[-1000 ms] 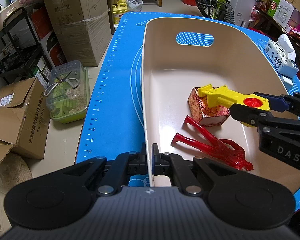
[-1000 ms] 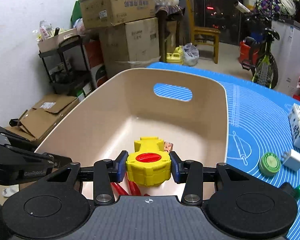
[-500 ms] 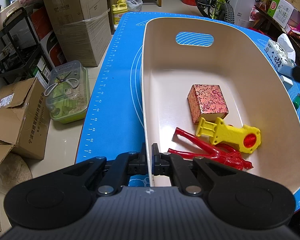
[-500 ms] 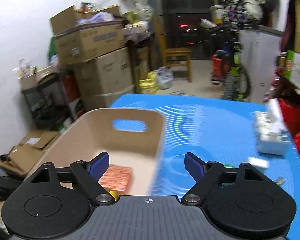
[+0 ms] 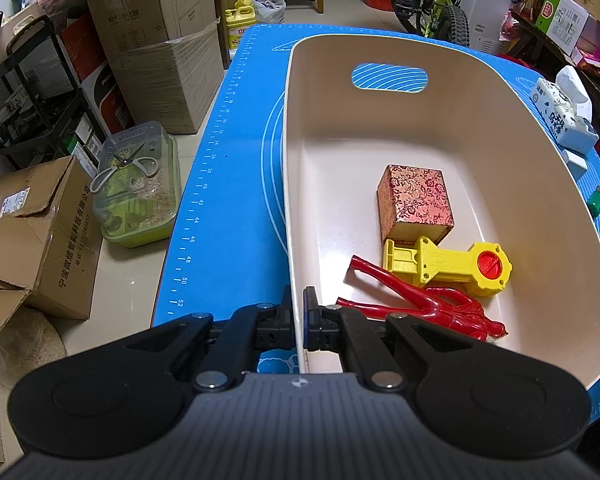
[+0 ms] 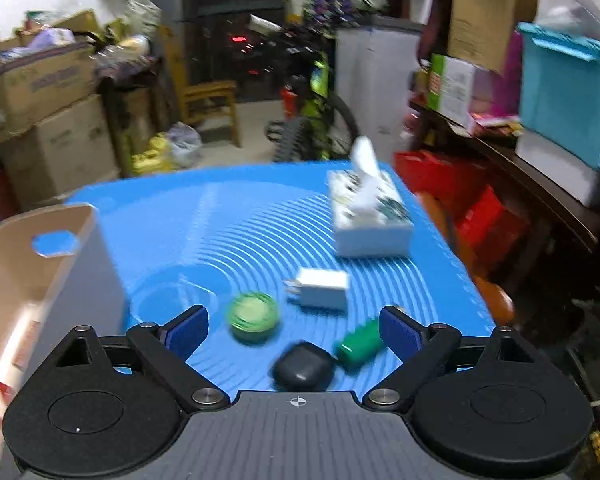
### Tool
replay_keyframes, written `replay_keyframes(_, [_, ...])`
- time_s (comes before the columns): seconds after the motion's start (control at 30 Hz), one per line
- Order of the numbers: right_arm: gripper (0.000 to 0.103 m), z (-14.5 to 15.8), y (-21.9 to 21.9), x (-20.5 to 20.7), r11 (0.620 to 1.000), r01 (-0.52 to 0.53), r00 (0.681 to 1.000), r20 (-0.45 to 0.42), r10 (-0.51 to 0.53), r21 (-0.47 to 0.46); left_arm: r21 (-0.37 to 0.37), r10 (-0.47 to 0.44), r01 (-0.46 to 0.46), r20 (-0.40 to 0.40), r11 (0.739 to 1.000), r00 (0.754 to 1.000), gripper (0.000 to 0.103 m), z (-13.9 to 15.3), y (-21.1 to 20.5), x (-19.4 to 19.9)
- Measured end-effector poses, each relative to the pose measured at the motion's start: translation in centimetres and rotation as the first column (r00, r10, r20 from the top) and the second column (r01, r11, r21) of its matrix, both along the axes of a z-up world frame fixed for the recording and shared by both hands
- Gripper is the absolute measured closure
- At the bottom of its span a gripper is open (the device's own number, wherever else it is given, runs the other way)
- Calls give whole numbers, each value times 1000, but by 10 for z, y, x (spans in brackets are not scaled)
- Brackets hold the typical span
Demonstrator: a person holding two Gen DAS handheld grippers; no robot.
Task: Organize rigid objects
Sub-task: 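Grasp the black earbud case with the right gripper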
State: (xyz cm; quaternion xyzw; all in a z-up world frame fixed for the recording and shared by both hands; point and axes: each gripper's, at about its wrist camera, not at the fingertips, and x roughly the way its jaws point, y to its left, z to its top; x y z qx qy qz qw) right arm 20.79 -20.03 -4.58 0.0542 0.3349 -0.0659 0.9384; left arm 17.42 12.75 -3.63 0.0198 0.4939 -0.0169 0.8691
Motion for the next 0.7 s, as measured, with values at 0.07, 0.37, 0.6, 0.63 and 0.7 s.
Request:
replay_keyframes(0.07, [10,-11,-7,2,1000,25,999,-26,-25,-4,-1,1,-1,0,1000,1000,98,0,0,0])
replay_keyframes(0.37, [10,-58,-11,15,993,115,988,-105,-111,33,1,0,0,0,1000,1000,98,0,0,0])
replay_keyframes(0.6, [10,-74,3,22,991,130,985,-119,-126,25,1,0,0,0,1000,1000,98,0,0,0])
replay_keyframes(0.63, [10,-76,4,23,991,134,984,-119,-130,23,1,0,0,0,1000,1000,98,0,0,0])
replay_keyframes(0.7, [10,-80,6,24,989,143,984,-115,-140,23,1,0,0,0,1000,1000,98,0,0,0])
